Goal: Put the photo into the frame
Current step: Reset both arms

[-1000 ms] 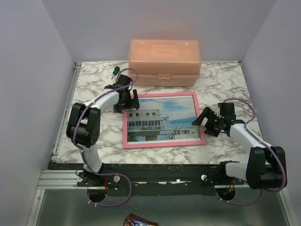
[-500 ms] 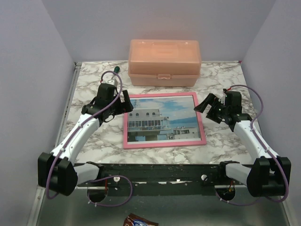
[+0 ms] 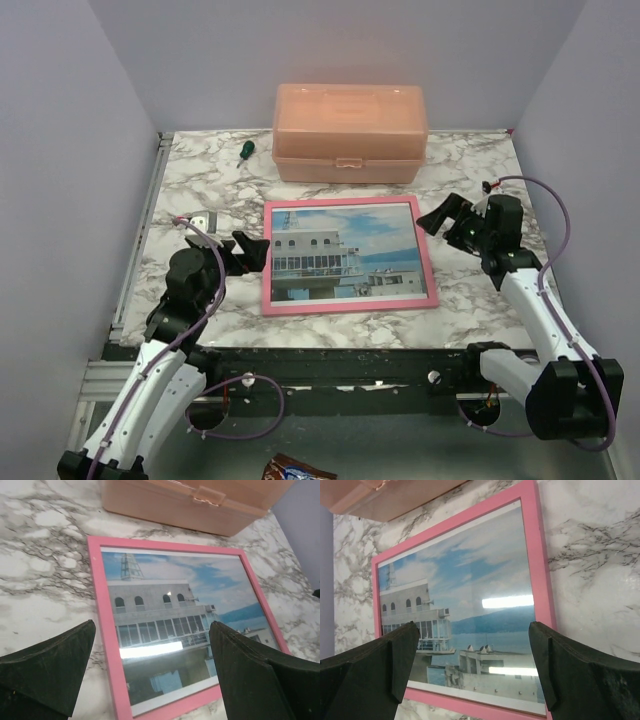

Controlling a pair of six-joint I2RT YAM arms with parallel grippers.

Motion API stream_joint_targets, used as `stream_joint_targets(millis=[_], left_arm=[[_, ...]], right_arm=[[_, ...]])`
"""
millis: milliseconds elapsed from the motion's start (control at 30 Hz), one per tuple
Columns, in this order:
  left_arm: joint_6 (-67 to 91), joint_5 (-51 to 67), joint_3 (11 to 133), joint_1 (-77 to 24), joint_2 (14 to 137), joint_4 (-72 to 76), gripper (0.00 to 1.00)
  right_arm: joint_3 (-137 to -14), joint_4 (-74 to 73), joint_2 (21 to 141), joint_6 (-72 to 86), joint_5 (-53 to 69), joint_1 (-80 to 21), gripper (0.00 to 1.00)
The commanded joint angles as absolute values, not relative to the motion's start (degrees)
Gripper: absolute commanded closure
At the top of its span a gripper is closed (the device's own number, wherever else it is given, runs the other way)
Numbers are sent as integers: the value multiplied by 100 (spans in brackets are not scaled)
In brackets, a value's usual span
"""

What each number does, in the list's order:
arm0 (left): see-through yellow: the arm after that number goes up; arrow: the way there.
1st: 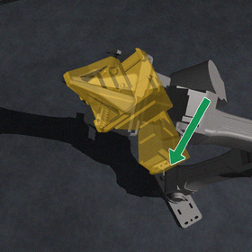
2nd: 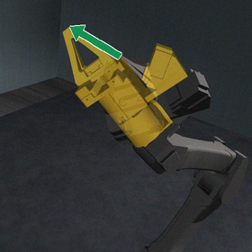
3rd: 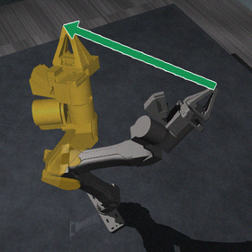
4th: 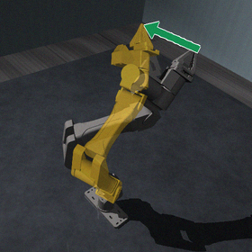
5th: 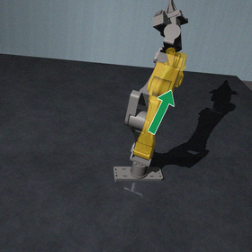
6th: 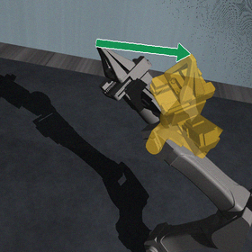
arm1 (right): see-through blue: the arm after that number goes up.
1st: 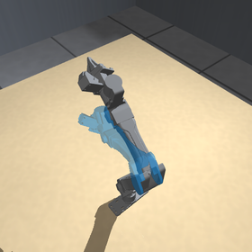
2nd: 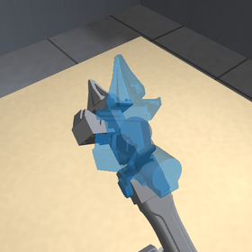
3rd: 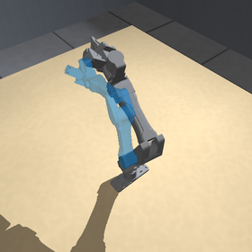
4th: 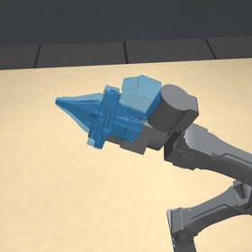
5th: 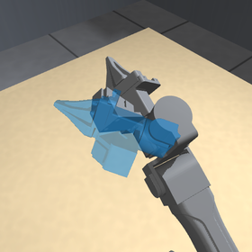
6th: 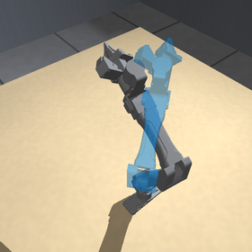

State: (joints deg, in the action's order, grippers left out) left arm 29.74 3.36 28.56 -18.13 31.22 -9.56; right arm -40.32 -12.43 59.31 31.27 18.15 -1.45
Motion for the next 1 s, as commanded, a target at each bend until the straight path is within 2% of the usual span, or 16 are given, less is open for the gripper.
stream_joint_targets(millis=[0,267,500,733,967], left_arm=[[2269,-520,2428,-1803,2779,-230,1],[1319,-1583,1744,-1807,2704,867,1],[1076,-2220,1059,-1784,3138,2136,1],[497,-2443,514,-1619,4374,4480,1],[134,-2345,522,-1374,5813,6149,1]], right_arm=[[-3848,-699,5924,2761,1183,-168,0],[-3013,743,5657,2081,130,-169,0],[-1722,2751,5630,1634,-383,-174,3],[-603,5185,6230,1379,-594,-168,5],[-624,6367,7118,1085,-772,-175,5]])
